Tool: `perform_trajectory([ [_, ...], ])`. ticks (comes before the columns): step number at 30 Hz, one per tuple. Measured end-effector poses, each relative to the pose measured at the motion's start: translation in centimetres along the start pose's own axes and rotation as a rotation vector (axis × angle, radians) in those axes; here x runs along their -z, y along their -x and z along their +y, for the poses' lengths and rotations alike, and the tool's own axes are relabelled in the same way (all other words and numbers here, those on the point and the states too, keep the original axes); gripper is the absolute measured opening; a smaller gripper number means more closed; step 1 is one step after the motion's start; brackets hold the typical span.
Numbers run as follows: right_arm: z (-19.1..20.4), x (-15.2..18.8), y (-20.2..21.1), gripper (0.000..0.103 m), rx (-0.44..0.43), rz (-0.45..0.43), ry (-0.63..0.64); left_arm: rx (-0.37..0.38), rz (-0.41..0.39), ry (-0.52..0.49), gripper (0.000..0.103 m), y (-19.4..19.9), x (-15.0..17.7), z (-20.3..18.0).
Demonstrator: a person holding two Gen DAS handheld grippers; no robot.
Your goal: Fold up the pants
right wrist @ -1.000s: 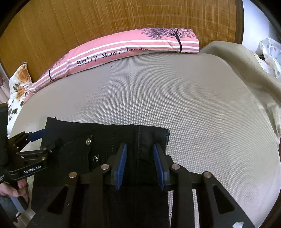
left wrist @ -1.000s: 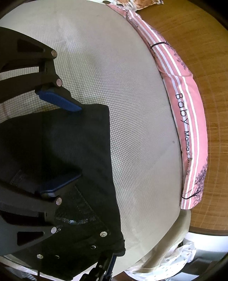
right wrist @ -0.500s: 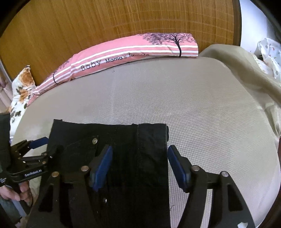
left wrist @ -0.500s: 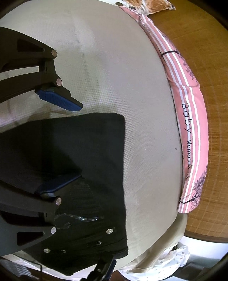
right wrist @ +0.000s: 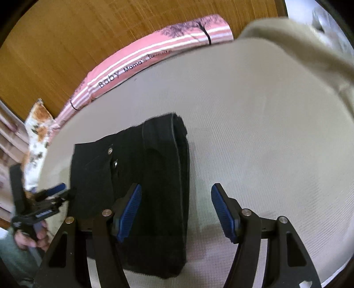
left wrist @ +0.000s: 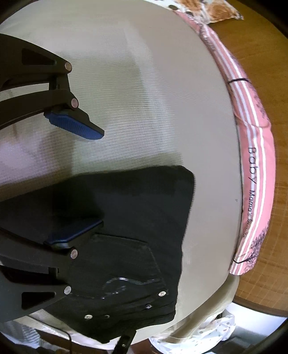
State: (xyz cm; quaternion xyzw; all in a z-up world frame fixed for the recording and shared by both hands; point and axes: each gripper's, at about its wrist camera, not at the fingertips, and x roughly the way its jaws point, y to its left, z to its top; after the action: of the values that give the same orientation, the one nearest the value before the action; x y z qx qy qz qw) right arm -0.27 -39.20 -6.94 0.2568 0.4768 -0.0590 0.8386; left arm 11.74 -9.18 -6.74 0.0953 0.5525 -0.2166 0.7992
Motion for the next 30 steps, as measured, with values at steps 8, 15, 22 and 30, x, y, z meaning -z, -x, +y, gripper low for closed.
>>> perform_trajectory([
  [8,-2.2,1.4,-0.9,0.067,-0.179,0.078,-0.109,0.158,0.064,0.135,0.074,0.4,2.1,3.3],
  [15,-3.3,2.4,-1.8,0.067,-0.309,0.134,-0.148,0.308,0.095,0.163,0.074,0.5,2.8,3.3],
  [22,-3.8,1.9,-3.3,0.068,-0.414,0.171,-0.155,0.337,0.092,0.145,0.075,0.1,2.5,2.6],
  [30,-0.9,0.2,-6.4,0.071,-0.511,0.243,-0.131,0.449,0.112,0.172,0.080,-1.1,1.0,2.2],
])
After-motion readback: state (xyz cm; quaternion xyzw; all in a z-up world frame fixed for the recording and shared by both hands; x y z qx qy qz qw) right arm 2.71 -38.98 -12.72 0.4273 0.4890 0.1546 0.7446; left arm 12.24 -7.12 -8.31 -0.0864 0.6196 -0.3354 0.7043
